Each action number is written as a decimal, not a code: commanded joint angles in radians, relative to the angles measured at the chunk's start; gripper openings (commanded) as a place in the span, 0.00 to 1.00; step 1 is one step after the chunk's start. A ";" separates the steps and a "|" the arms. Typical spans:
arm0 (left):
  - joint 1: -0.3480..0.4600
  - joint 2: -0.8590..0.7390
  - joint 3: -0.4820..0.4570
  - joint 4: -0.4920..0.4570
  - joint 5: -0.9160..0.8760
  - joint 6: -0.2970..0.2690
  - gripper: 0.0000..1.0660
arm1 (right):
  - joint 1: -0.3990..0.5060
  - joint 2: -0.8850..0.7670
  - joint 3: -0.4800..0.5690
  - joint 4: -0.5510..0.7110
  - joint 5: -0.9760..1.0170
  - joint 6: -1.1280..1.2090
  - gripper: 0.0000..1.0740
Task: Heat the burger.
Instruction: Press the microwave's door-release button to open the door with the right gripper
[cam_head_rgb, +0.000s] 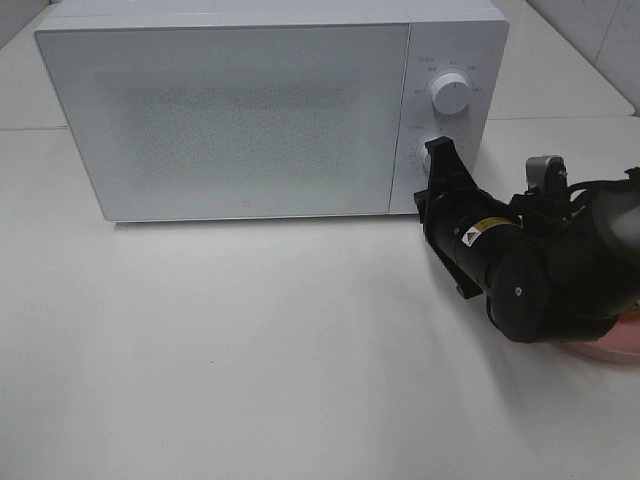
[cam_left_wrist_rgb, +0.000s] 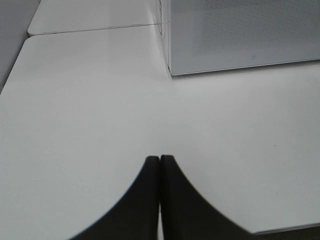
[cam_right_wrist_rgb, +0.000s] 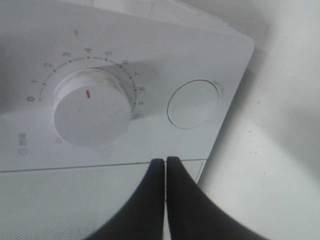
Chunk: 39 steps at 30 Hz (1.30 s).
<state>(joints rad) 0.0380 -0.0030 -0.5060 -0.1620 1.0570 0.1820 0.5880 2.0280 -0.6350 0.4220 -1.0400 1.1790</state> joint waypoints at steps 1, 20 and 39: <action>0.003 -0.021 0.000 0.003 -0.008 0.000 0.00 | -0.005 0.008 -0.017 0.019 -0.015 -0.022 0.00; 0.003 -0.021 0.000 0.003 -0.008 0.000 0.00 | -0.006 0.103 -0.163 0.149 -0.006 -0.207 0.00; 0.003 -0.021 0.000 0.003 -0.008 0.000 0.00 | -0.019 0.126 -0.191 0.223 0.017 -0.265 0.00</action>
<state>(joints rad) 0.0380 -0.0030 -0.5060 -0.1620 1.0570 0.1820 0.5860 2.1540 -0.8120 0.6380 -1.0170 0.9440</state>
